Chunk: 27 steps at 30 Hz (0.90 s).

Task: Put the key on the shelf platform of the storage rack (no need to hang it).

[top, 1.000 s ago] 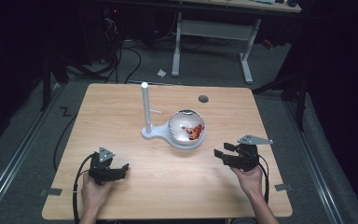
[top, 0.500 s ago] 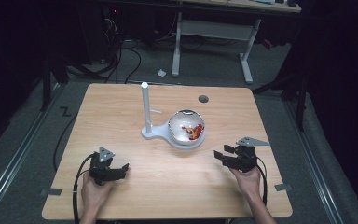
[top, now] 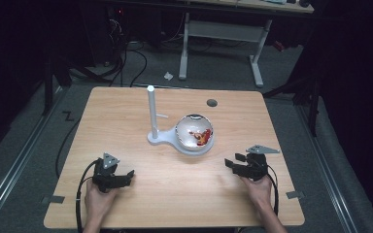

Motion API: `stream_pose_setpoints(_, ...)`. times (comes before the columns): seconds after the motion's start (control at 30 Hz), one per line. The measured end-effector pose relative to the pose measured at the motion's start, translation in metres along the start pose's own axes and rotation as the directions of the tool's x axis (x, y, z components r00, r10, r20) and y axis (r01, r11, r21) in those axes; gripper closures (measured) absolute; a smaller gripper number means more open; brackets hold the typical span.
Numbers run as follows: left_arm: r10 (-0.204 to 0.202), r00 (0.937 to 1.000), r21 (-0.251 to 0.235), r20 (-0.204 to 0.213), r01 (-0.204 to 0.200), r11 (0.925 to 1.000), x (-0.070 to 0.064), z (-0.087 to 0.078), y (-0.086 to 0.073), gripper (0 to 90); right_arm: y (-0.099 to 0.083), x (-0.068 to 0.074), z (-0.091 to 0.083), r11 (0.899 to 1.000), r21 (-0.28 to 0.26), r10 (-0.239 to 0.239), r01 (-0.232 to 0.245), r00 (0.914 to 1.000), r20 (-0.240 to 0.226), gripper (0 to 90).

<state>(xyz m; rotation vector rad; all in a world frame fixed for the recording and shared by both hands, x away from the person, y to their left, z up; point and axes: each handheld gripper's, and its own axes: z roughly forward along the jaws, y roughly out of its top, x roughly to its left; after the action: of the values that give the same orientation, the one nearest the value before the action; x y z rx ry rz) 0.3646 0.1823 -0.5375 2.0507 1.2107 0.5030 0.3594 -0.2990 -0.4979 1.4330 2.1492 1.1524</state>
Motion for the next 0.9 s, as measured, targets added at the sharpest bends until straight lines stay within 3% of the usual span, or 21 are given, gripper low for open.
stream_pose_setpoints(0.23,0.0,1.0,0.0,0.0,0.0,1.0,0.0,0.0,0.0,14.9,-0.005,-0.003,0.005,1.0,0.013,0.003,-0.004,0.9995,0.03,41.5)
stream_pose_setpoints(0.6,0.0,1.0,0.0,0.0,0.0,1.0,0.0,0.0,0.0,14.9,-0.012,-0.003,0.014,0.999,0.03,-0.036,0.033,0.9939,0.104,41.2)
stream_pose_setpoints(0.9,0.0,1.0,0.0,0.001,0.0,1.0,0.0,0.0,0.0,14.9,-0.017,-0.007,0.017,0.998,0.041,-0.042,0.036,0.9903,0.132,40.7)
